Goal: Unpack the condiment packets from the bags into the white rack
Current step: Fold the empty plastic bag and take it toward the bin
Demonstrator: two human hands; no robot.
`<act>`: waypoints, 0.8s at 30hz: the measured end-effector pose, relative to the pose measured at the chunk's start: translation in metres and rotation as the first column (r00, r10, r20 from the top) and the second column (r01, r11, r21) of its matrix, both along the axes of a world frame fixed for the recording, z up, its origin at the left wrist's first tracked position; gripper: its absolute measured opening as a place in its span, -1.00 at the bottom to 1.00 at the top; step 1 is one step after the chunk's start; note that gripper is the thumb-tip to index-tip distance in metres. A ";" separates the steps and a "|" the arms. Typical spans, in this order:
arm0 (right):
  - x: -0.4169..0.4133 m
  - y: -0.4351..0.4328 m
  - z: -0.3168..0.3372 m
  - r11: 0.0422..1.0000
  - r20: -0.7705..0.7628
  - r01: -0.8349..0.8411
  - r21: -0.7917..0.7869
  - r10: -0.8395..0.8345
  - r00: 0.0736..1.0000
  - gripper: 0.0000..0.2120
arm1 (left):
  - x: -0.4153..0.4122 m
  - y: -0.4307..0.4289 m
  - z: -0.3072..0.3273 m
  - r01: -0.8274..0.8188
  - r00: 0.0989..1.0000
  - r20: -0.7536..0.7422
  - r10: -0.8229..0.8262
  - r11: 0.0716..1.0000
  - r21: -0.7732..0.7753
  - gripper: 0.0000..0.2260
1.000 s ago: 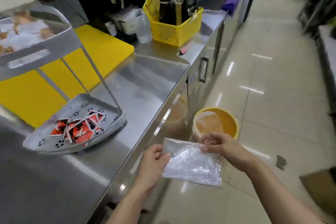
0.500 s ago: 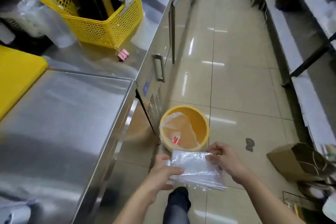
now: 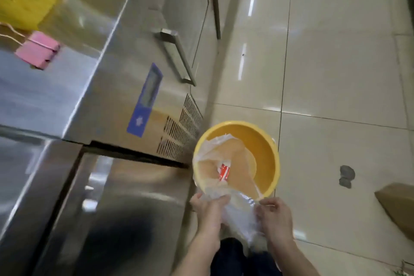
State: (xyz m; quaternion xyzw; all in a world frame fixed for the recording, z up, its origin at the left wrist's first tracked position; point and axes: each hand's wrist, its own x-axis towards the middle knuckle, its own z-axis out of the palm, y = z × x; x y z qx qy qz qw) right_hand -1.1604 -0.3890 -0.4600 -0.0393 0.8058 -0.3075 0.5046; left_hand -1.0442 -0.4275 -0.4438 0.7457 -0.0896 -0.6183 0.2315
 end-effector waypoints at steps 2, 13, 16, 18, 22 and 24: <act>0.003 -0.014 -0.048 1.000 -0.020 0.009 0.030 -0.009 1.000 -0.83 | -0.010 -0.016 -0.046 0.016 1.000 0.026 -0.016 1.000 0.004 -0.33; 0.021 -0.063 -0.244 0.992 0.227 0.038 0.121 -0.065 0.972 -0.77 | -0.019 -0.064 -0.246 0.667 0.630 0.469 -0.619 0.740 0.081 -0.72; 0.014 -0.073 -0.248 0.985 0.401 -0.128 0.118 0.071 0.913 -0.39 | -0.011 -0.076 -0.269 0.837 0.310 0.359 -0.881 0.431 0.336 -0.32; 0.010 -0.077 -0.242 0.972 0.434 -0.215 0.098 0.152 0.888 -0.43 | -0.007 -0.082 -0.266 0.859 0.230 0.368 -0.901 0.366 0.358 -0.27; 0.004 -0.084 -0.210 0.930 0.322 -0.368 0.017 0.344 0.882 -0.49 | 0.000 -0.084 -0.221 0.916 0.162 0.461 -0.873 0.307 0.260 -0.43; 0.000 -0.085 -0.178 0.876 0.213 -0.483 -0.012 0.474 0.854 -0.46 | 0.005 -0.080 -0.191 0.942 0.068 0.514 -0.855 0.225 0.250 -0.47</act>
